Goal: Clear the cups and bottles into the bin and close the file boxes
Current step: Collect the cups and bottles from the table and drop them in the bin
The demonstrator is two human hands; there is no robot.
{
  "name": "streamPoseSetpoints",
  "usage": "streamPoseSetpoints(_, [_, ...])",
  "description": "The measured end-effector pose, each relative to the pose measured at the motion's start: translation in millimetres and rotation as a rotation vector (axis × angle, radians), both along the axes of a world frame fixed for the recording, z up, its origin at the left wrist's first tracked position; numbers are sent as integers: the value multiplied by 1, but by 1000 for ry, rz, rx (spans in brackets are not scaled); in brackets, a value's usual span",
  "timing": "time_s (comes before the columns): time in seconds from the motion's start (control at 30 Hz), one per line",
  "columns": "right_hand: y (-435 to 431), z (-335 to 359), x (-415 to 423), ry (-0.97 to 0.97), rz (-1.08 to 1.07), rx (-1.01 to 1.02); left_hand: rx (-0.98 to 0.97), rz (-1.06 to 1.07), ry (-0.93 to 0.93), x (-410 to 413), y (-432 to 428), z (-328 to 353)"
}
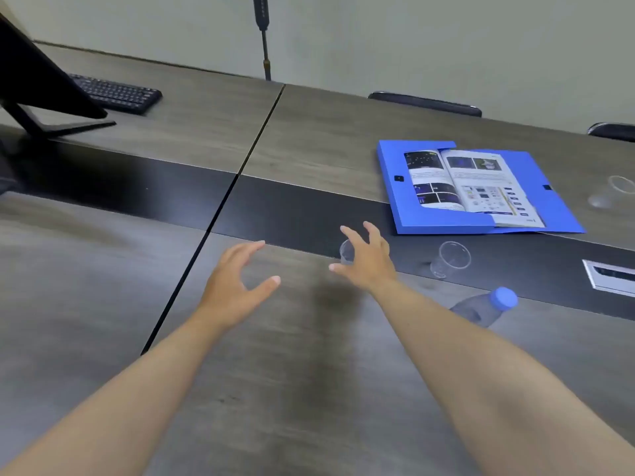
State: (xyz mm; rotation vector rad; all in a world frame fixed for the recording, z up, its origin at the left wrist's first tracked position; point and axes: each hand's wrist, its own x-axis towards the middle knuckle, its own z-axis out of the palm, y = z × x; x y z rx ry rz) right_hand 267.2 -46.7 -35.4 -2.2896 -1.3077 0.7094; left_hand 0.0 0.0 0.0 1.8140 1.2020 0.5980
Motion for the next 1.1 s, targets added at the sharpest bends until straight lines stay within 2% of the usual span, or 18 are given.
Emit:
streamPoseSetpoints(0.1, [8,-4,1,-66,24,-17,21,8,34,2,-3,-1])
streamPoseSetpoints(0.2, [9,-5,1,-38,20,-27,69,0,68,6,-14,2])
streamPoseSetpoints(0.33, [-5,17,0,186,-24,53,132,-40,161,21,-29,14])
streamPoseSetpoints(0.6, [-65,94,4,715,8,233,257,-214,220,95,-59,50])
streamPoseSetpoints(0.7, [-87,115,20,825,17,253,309,-253,195,125,-75,63])
streamPoseSetpoints(0.9, [-116,134,69,743,86,181,303,-268,115,168,-94,69])
streamPoseSetpoints(1.0, [-120,136,110,537,30,166,262,-192,78,178,-96,64])
streamPoseSetpoints(1.1, [-117,123,153,224,-14,167,222,-134,60,181,-94,57])
